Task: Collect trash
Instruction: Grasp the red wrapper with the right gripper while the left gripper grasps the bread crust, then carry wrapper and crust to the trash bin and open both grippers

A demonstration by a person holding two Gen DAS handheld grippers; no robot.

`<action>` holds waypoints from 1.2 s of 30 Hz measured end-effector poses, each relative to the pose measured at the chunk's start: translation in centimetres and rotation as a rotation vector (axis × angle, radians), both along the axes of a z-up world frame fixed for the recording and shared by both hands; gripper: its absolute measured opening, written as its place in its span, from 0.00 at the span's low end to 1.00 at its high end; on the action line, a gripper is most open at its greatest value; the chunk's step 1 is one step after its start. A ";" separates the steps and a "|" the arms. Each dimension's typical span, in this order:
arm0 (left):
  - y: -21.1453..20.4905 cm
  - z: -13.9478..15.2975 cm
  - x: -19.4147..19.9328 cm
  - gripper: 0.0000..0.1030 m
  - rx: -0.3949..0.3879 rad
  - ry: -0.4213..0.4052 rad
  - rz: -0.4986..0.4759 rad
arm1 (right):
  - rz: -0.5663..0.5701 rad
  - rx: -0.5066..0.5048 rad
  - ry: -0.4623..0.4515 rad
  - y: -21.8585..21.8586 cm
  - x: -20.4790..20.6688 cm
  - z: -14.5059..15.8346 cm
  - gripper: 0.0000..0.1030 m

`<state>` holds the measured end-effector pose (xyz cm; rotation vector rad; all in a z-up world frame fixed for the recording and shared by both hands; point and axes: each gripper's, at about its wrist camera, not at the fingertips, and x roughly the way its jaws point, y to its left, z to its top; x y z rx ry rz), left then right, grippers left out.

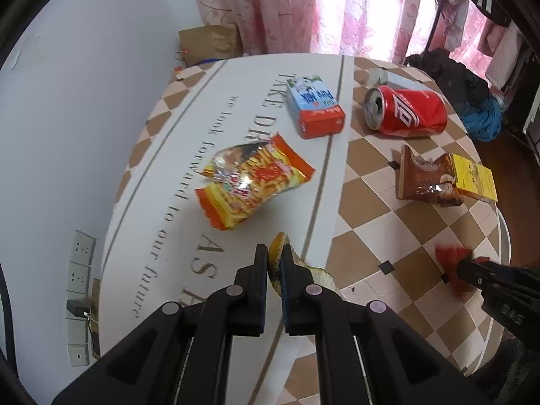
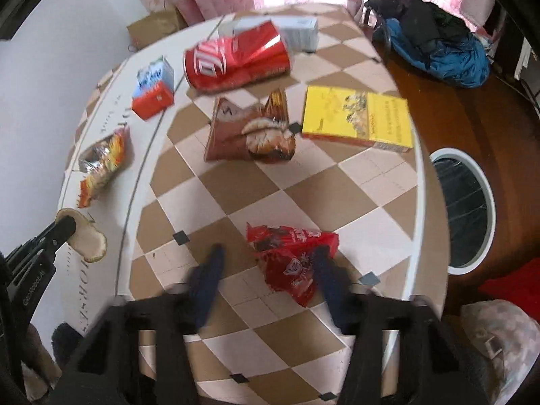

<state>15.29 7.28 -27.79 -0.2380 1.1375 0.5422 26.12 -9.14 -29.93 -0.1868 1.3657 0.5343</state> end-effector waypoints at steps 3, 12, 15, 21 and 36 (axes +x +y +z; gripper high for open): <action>-0.5 0.0 0.3 0.04 0.001 0.003 -0.016 | 0.000 0.007 0.011 -0.1 0.0 -0.6 0.09; -2.7 2.1 0.7 0.04 0.013 -0.040 -0.043 | -0.098 0.159 -0.011 -3.7 0.6 2.6 0.03; -4.1 3.6 1.5 0.04 0.032 -0.067 -0.063 | -0.129 0.200 -0.027 -5.2 1.0 4.1 0.03; -7.1 7.1 4.6 0.04 0.038 -0.135 -0.129 | -0.183 0.275 -0.076 -9.1 2.8 8.0 0.03; -22.9 8.0 19.1 0.04 -0.062 -0.185 -0.418 | -0.384 0.245 -0.163 -25.6 12.6 11.1 0.03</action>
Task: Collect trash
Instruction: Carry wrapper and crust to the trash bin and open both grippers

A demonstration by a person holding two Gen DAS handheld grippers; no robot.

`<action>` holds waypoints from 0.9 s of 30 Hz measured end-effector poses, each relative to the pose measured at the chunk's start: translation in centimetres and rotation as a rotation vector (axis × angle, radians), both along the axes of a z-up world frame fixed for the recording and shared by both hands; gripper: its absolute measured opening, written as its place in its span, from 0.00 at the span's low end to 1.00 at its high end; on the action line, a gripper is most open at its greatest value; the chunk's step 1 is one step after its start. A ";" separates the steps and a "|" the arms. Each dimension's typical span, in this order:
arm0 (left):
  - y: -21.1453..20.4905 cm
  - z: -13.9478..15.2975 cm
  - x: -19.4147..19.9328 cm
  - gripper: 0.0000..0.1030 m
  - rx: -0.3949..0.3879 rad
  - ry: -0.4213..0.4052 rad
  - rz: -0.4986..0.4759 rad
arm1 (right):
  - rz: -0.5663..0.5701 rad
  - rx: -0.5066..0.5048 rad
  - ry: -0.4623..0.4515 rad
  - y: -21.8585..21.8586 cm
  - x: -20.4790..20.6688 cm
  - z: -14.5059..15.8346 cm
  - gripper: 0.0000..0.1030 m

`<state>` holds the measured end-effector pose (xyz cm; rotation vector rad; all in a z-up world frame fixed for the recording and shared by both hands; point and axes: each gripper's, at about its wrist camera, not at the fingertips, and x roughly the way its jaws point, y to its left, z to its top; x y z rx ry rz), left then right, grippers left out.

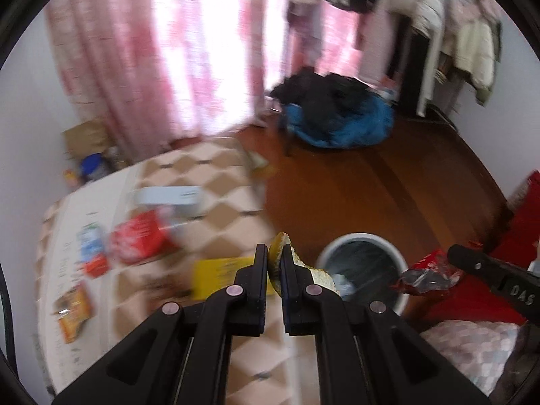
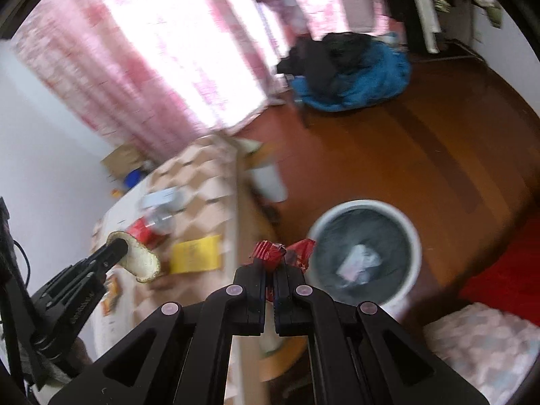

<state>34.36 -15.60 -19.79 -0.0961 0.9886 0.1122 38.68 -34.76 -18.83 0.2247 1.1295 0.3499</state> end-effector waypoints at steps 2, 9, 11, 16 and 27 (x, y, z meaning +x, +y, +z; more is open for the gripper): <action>-2.7 -1.7 2.3 0.04 -0.021 0.030 -0.047 | -0.038 -0.022 0.021 -2.5 1.6 -1.6 0.03; -8.7 -10.1 9.1 0.05 -0.157 0.213 -0.147 | -0.149 -0.063 0.186 -10.2 5.7 -11.6 0.03; -9.1 -12.3 10.4 0.05 -0.205 0.266 -0.149 | -0.164 -0.056 0.229 -11.2 6.3 -14.4 0.03; -9.9 -16.6 12.7 0.09 -0.228 0.376 -0.153 | -0.194 -0.055 0.320 -12.8 7.4 -20.8 0.03; -9.5 -17.9 12.1 1.00 -0.117 0.385 -0.123 | -0.190 -0.163 0.391 -12.6 7.9 -26.3 0.83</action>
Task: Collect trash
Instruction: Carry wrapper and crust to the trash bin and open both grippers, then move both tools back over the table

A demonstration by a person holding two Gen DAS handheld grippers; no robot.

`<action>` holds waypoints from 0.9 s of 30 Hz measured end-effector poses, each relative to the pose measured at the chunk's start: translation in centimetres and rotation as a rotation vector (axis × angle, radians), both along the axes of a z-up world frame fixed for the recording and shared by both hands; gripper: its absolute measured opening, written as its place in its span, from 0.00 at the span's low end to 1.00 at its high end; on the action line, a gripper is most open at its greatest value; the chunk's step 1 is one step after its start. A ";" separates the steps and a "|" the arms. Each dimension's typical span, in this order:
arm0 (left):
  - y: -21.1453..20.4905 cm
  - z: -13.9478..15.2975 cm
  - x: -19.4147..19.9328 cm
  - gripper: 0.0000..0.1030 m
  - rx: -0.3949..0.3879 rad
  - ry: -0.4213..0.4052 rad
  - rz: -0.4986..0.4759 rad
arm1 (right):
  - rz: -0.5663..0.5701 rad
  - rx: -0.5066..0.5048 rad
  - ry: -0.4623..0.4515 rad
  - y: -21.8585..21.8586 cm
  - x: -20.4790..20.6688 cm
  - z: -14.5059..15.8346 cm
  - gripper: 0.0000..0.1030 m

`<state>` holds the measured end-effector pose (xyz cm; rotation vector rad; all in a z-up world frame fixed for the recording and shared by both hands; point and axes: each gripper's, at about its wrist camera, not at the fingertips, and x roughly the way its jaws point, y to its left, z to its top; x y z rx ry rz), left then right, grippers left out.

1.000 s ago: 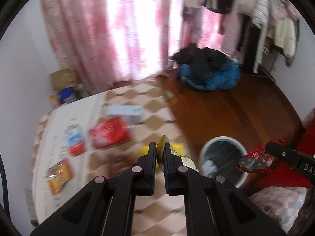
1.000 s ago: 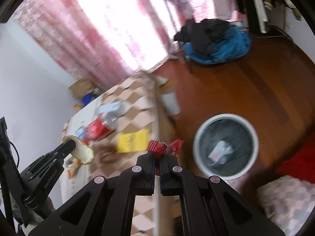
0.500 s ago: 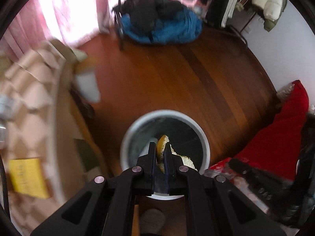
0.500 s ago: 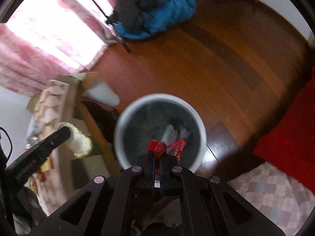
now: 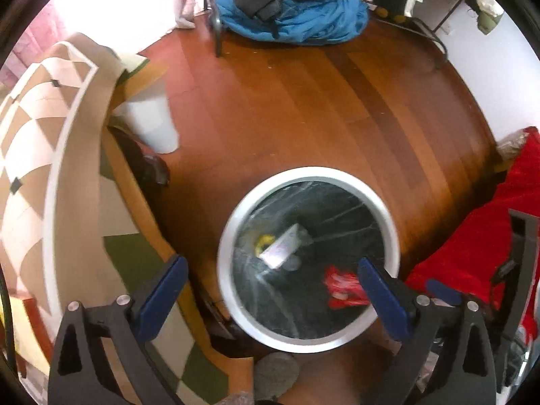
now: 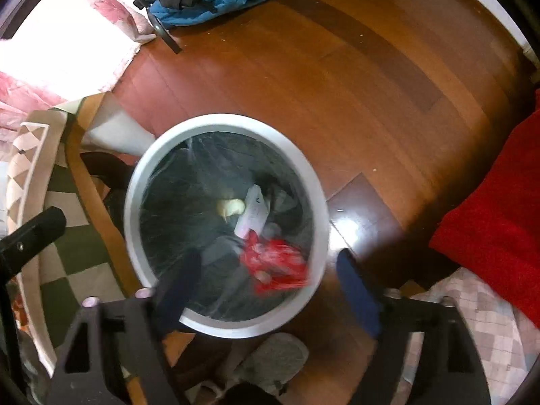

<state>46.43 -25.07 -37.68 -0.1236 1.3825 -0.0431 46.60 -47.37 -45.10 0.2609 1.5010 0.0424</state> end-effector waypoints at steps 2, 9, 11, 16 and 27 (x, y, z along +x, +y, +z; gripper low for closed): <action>0.1 -0.1 -0.5 1.00 0.071 -0.012 -0.007 | 0.003 -0.028 0.014 -0.1 -0.3 0.1 0.97; 0.1 -0.1 -2.0 1.00 0.161 -0.018 -0.013 | 0.000 -0.185 0.033 0.0 -1.1 0.9 1.00; 0.0 0.2 -2.3 1.00 0.166 -0.023 -0.017 | 0.001 -0.195 0.033 -0.1 -1.5 1.2 1.00; -0.4 1.8 -3.1 1.00 0.171 -0.055 -0.016 | 0.002 -0.194 0.019 -0.1 -2.3 2.8 1.00; -0.6 7.5 -5.6 1.00 0.155 -0.148 0.000 | -0.018 -0.174 -0.068 -0.5 -4.2 10.1 1.00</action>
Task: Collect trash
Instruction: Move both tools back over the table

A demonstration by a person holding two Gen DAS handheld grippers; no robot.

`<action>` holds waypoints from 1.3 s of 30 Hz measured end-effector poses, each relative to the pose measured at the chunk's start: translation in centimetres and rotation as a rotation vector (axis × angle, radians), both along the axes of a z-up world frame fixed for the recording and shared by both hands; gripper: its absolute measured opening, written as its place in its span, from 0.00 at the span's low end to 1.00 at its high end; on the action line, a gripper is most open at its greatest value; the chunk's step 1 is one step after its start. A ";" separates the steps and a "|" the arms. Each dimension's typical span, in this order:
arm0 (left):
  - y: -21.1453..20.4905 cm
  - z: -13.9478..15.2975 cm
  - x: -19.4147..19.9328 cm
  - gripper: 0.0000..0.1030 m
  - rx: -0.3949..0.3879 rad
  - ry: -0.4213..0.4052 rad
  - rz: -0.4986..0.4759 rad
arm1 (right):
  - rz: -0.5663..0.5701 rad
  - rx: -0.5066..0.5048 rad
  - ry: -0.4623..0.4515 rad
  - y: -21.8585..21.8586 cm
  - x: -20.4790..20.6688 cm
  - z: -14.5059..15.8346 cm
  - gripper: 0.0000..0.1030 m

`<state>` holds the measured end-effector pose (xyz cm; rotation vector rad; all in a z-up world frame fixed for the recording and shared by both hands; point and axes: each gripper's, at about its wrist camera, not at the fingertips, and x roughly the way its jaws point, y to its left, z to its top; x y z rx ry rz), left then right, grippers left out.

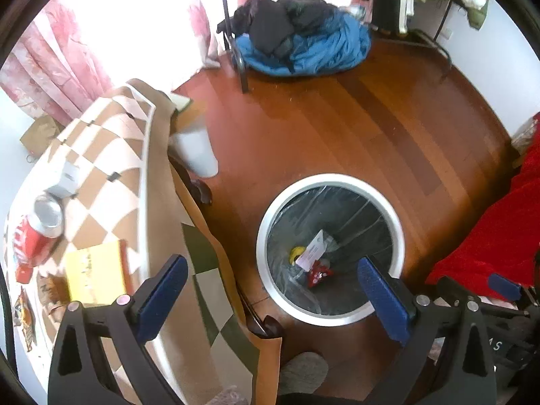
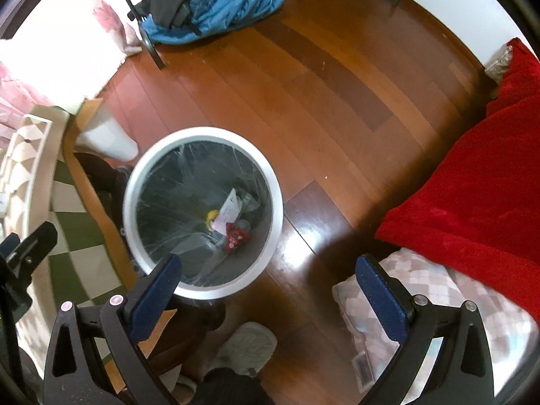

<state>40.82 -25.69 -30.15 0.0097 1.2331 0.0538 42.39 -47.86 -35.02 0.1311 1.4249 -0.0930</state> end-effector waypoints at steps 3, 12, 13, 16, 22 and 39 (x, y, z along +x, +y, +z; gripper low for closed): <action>0.2 2.6 -1.1 1.00 -0.005 -0.048 0.004 | -0.002 0.009 -0.042 0.0 -0.7 2.9 1.00; 2.5 11.1 -4.8 1.00 0.026 -0.167 0.080 | 0.004 0.059 -0.199 1.3 -3.7 12.9 1.00; 3.3 12.1 -5.4 1.00 0.029 -0.182 0.100 | 0.004 0.071 -0.217 1.7 -4.1 14.0 1.00; 6.0 14.3 -6.6 1.00 0.007 -0.220 0.150 | 0.016 0.107 -0.257 2.9 -5.1 16.9 1.00; 13.1 16.1 -10.5 1.00 0.042 -0.278 0.299 | 0.112 0.191 -0.264 8.8 -6.7 19.5 1.00; 31.1 0.3 -16.8 1.00 0.223 -0.008 0.746 | 0.881 -0.107 0.025 39.9 -3.3 4.2 1.00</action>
